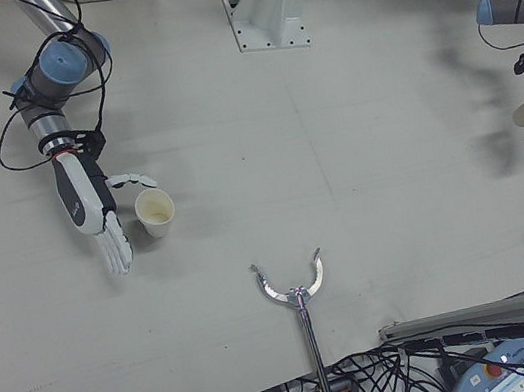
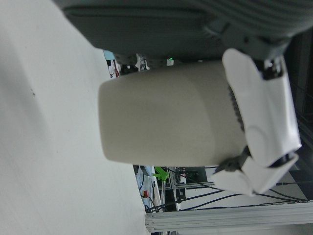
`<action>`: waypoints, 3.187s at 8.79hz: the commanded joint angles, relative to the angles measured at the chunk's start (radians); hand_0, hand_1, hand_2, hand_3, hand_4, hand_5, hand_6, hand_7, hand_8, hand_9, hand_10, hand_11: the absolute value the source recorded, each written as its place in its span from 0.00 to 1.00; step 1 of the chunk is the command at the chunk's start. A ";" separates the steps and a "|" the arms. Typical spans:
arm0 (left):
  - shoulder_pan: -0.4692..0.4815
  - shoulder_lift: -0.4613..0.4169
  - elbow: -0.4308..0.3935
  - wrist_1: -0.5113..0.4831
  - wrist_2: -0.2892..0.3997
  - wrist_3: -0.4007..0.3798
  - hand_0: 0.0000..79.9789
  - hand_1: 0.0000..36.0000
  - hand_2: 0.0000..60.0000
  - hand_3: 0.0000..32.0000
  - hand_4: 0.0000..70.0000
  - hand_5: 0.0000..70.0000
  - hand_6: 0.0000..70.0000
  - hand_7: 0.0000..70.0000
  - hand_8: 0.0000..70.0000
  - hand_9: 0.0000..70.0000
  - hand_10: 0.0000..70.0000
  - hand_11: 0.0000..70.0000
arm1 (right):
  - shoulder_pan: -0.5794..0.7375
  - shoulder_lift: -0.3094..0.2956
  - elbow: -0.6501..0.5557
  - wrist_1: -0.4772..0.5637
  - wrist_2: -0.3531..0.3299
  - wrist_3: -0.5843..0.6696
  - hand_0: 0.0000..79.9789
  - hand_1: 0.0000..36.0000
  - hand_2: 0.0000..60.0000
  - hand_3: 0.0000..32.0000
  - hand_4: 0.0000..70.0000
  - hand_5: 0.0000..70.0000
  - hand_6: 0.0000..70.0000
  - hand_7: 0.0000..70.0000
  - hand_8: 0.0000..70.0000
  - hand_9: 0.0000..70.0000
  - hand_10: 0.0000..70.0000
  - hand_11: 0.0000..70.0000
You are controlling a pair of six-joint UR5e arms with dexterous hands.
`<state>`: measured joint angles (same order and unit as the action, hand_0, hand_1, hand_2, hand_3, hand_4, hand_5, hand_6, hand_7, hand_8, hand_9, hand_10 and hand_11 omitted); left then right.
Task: Pour water
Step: 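Wrap the right hand fingers around the white paper cup, then lift the white cup high with the right hand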
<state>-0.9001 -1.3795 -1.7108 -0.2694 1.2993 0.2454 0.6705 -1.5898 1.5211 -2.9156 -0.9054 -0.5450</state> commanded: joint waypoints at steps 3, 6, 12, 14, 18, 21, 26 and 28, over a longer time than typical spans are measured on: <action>-0.002 0.000 0.014 -0.001 -0.002 -0.003 0.56 0.53 0.86 0.00 0.34 0.65 0.33 0.49 0.26 0.40 0.26 0.40 | 0.011 0.059 -0.015 -0.002 -0.003 -0.007 0.50 0.39 0.38 0.00 0.00 0.00 0.00 0.00 0.00 0.00 0.00 0.00; -0.002 0.002 0.014 -0.001 -0.002 -0.003 0.56 0.53 0.86 0.00 0.33 0.64 0.33 0.48 0.26 0.39 0.26 0.40 | 0.011 0.106 -0.029 -0.039 -0.003 -0.006 0.49 0.39 0.37 0.00 0.00 0.00 0.00 0.00 0.00 0.00 0.00 0.00; -0.003 0.011 0.016 -0.008 -0.002 -0.003 0.56 0.52 0.85 0.00 0.33 0.61 0.32 0.48 0.25 0.39 0.26 0.39 | -0.008 0.108 -0.016 -0.039 -0.006 -0.007 0.51 0.40 0.36 0.00 0.00 0.00 0.00 0.00 0.00 0.00 0.00 0.00; -0.003 0.011 0.014 -0.008 -0.002 -0.003 0.56 0.52 0.85 0.00 0.33 0.62 0.32 0.48 0.25 0.38 0.26 0.39 | -0.012 0.108 -0.012 -0.039 -0.006 -0.004 0.51 0.40 0.35 0.00 0.00 0.00 0.00 0.00 0.00 0.00 0.00 0.00; -0.003 0.011 0.013 -0.010 -0.002 -0.002 0.56 0.53 0.86 0.00 0.33 0.62 0.32 0.48 0.24 0.38 0.26 0.39 | -0.017 0.106 0.008 -0.037 -0.003 0.006 0.52 0.42 0.34 0.00 0.00 0.00 0.00 0.00 0.00 0.00 0.00 0.00; -0.003 0.011 0.013 -0.010 -0.002 -0.002 0.56 0.53 0.86 0.00 0.33 0.62 0.32 0.47 0.24 0.38 0.26 0.38 | -0.017 0.099 0.014 -0.037 -0.006 0.048 0.52 0.42 0.34 0.00 0.00 0.00 0.00 0.00 0.00 0.00 0.00 0.00; -0.003 0.008 0.016 -0.010 -0.002 0.000 0.55 0.52 0.86 0.00 0.33 0.62 0.32 0.47 0.24 0.38 0.26 0.39 | -0.040 0.094 -0.007 -0.037 -0.004 0.053 0.51 0.41 0.34 0.00 0.00 0.00 0.00 0.00 0.00 0.00 0.00 0.00; -0.003 0.011 0.016 -0.010 -0.002 -0.002 0.55 0.52 0.85 0.00 0.32 0.61 0.32 0.47 0.24 0.38 0.26 0.39 | -0.045 0.094 -0.004 -0.037 -0.004 0.051 0.53 0.42 0.34 0.00 0.00 0.00 0.00 0.00 0.00 0.00 0.00 0.00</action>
<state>-0.9030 -1.3701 -1.6957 -0.2792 1.2978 0.2444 0.6331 -1.4955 1.5168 -2.9528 -0.9100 -0.4923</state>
